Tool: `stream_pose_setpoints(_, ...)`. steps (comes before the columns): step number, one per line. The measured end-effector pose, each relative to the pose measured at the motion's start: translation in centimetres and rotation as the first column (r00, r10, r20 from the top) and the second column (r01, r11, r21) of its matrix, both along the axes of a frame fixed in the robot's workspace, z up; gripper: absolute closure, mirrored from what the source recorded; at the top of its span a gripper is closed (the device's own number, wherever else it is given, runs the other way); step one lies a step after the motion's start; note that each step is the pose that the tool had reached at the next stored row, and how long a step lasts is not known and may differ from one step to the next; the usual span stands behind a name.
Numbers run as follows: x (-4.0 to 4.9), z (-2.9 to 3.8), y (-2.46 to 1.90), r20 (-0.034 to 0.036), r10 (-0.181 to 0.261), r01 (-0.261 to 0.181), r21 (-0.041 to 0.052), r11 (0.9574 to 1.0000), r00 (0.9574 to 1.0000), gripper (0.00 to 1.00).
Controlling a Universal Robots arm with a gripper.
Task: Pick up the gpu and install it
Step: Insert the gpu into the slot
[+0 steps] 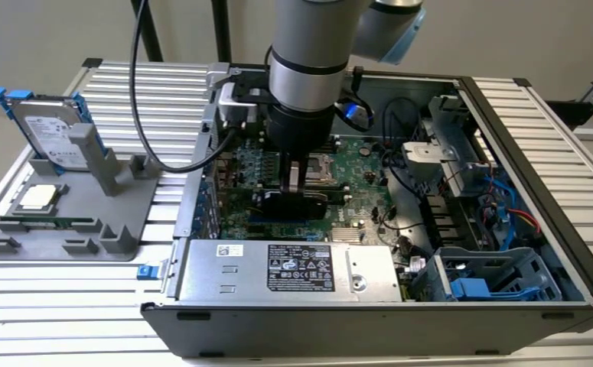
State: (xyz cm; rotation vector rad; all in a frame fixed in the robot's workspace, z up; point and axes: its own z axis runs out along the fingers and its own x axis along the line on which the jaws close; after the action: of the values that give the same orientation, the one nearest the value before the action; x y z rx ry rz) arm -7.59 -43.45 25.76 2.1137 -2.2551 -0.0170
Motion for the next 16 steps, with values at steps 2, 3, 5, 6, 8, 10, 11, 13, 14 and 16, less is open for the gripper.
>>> stream_pose_setpoints(2,-0.05,-0.01,-0.06,-0.0001,0.001,-0.001,-0.0001,1.0,1.0,1.0)
stream_pose_setpoints(3,-0.08,-0.02,-0.07,-0.0001,0.001,-0.001,-0.0002,1.0,1.0,1.0)
stream_pose_setpoints(5,-0.1,-0.06,-0.09,-0.0002,0.001,-0.001,-0.0002,1.0,1.0,1.0)
stream_pose_setpoints(6,-0.1,-0.09,-0.1,-0.0002,0.001,-0.001,-0.0002,1.0,1.0,1.0)
stream_pose_setpoints(8,-0.11,-0.19,-0.12,0.0006,0.001,-0.001,-0.0002,1.0,1.0,1.0)
stream_pose_setpoints(10,-0.12,-0.22,-0.16,0.0008,0.001,-0.001,0.0,1.0,1.0,1.0)
stream_pose_setpoints(11,-0.13,-0.23,-0.19,0.0008,0.002,-0.002,0.0001,1.0,1.0,1.0)
stream_pose_setpoints(13,-0.13,-0.24,-0.22,0.0008,0.002,-0.002,0.0,1.0,1.0,1.0)
stream_pose_setpoints(14,-0.13,-0.24,-0.23,0.0008,0.002,-0.002,-0.0001,1.0,1.0,1.0)
stream_pose_setpoints(16,-0.14,-0.26,-0.25,0.0008,0.002,-0.002,-0.0001,1.0,1.0,1.0)
